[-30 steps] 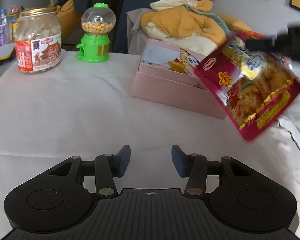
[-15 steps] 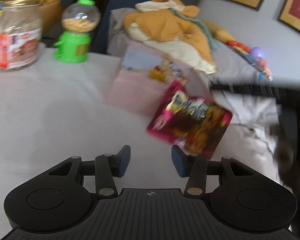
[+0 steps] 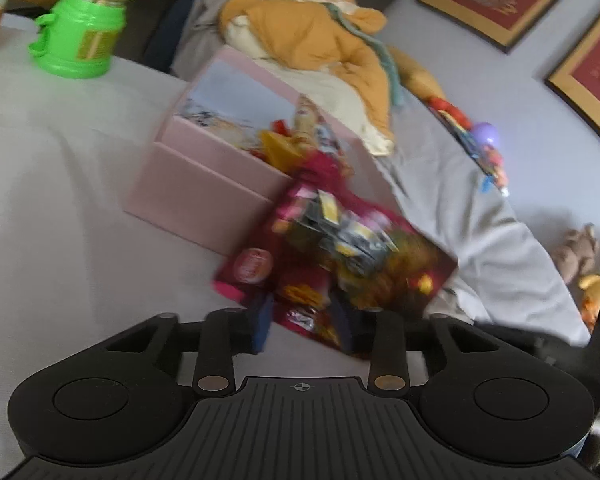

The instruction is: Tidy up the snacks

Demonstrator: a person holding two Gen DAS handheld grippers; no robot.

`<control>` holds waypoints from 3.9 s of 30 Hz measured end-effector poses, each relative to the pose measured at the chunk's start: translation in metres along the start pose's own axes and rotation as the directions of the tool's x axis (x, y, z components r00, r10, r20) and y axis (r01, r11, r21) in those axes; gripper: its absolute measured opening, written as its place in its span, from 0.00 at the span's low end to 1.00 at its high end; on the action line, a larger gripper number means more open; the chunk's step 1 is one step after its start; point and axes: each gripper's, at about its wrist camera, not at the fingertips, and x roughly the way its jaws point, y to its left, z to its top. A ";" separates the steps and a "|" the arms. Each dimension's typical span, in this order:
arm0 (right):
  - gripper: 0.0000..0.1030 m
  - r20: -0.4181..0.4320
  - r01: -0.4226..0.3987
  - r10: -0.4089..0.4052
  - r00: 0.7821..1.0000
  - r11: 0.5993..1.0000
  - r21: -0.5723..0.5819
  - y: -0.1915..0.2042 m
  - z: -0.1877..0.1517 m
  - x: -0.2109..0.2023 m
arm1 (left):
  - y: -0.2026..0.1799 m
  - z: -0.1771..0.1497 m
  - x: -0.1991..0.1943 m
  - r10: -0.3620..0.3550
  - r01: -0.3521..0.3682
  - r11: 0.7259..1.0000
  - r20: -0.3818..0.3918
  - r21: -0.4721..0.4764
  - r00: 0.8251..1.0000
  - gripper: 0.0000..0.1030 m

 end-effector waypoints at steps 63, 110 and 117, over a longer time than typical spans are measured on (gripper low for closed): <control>0.94 -0.201 -0.292 0.238 0.950 0.903 -0.314 0.125 0.025 0.072 | 0.055 -0.014 -0.145 0.396 -0.387 0.918 0.176 -0.084 0.901 0.31; 1.00 -0.154 -0.159 0.125 0.980 0.959 -0.234 0.071 0.011 0.062 | 0.005 -0.040 -0.096 0.304 -0.306 0.951 0.037 0.045 0.952 0.31; 0.67 -0.173 -0.170 0.133 0.976 0.959 -0.226 0.068 0.013 0.048 | 0.006 -0.044 -0.109 0.317 -0.319 0.947 0.051 0.041 0.947 0.31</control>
